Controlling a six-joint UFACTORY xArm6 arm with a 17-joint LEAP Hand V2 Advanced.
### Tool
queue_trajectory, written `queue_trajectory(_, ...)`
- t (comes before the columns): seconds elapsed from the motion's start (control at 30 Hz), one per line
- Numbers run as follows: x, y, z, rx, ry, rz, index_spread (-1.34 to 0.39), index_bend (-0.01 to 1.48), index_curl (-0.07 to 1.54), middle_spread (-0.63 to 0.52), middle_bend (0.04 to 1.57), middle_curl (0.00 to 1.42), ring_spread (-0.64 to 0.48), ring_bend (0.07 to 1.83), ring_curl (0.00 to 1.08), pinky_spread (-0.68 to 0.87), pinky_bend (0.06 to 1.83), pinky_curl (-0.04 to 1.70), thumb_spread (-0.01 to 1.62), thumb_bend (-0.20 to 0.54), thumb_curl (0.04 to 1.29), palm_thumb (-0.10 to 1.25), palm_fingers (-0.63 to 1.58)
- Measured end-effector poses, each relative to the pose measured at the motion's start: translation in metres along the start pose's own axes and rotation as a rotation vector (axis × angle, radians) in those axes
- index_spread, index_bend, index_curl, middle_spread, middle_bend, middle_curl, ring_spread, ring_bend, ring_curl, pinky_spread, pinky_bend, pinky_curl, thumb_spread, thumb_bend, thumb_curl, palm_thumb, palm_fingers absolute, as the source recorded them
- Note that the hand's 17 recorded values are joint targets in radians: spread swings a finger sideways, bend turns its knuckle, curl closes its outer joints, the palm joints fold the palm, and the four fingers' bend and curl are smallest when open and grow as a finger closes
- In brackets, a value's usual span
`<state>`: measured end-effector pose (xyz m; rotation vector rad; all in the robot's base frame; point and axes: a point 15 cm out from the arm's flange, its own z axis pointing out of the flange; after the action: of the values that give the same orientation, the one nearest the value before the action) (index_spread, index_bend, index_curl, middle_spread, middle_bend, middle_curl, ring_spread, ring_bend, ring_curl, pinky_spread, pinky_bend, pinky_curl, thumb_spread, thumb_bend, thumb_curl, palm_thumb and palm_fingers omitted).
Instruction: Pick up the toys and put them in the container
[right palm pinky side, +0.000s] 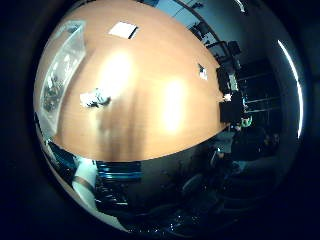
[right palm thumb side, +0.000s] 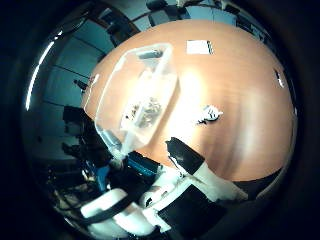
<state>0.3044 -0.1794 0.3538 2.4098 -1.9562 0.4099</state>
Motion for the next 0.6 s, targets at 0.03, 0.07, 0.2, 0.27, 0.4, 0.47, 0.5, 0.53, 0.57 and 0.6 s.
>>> queue_trajectory(0.03,0.007,0.004,0.007,-0.022,0.018,-0.009,-0.42,0.17,0.28,0.04,0.19,0.33,0.19,0.31,0.23,0.43,0.37,0.34,1.03,-0.020,0.31,0.62,0.13)
queue_trajectory(0.07,0.013,0.008,0.014,-0.043,0.034,-0.021,-0.43,0.17,0.28,0.04,0.19,0.33,0.19,0.31,0.23,0.42,0.36,0.34,1.04,-0.021,0.31,0.62,0.12)
queue_trajectory(0.2,0.031,0.017,0.037,-0.140,0.100,-0.094,-0.44,0.17,0.29,0.05,0.19,0.32,0.19,0.27,0.23,0.41,0.35,0.33,1.03,-0.024,0.31,0.63,0.10)
queue_trajectory(0.27,0.032,0.017,0.047,-0.170,0.101,-0.120,-0.45,0.17,0.29,0.05,0.19,0.31,0.19,0.26,0.23,0.40,0.34,0.32,1.02,-0.025,0.31,0.63,0.10)
queue_trajectory(0.4,0.022,0.008,0.062,-0.205,0.090,-0.174,-0.46,0.18,0.30,0.04,0.18,0.30,0.19,0.23,0.23,0.40,0.32,0.32,1.02,-0.025,0.31,0.63,0.11)
queue_trajectory(0.47,0.016,0.003,0.068,-0.218,0.087,-0.193,-0.47,0.19,0.31,0.04,0.18,0.30,0.19,0.22,0.23,0.40,0.31,0.31,1.02,-0.024,0.31,0.64,0.12)
queue_trajectory(0.5,0.012,0.000,0.072,-0.225,0.084,-0.200,-0.47,0.18,0.31,0.04,0.18,0.30,0.19,0.22,0.24,0.39,0.31,0.31,1.02,-0.022,0.31,0.64,0.12)
queue_trajectory(0.53,0.009,-0.002,0.076,-0.233,0.082,-0.207,-0.47,0.18,0.31,0.04,0.18,0.29,0.19,0.21,0.24,0.39,0.30,0.31,1.02,-0.023,0.31,0.64,0.12)
queue_trajectory(0.57,0.005,-0.005,0.079,-0.240,0.083,-0.215,-0.47,0.19,0.31,0.04,0.18,0.29,0.19,0.21,0.24,0.40,0.30,0.31,1.02,-0.023,0.31,0.65,0.12)
queue_trajectory(0.6,0.001,-0.009,0.082,-0.245,0.084,-0.221,-0.47,0.18,0.31,0.04,0.18,0.29,0.19,0.20,0.24,0.40,0.30,0.31,1.01,-0.024,0.31,0.65,0.12)
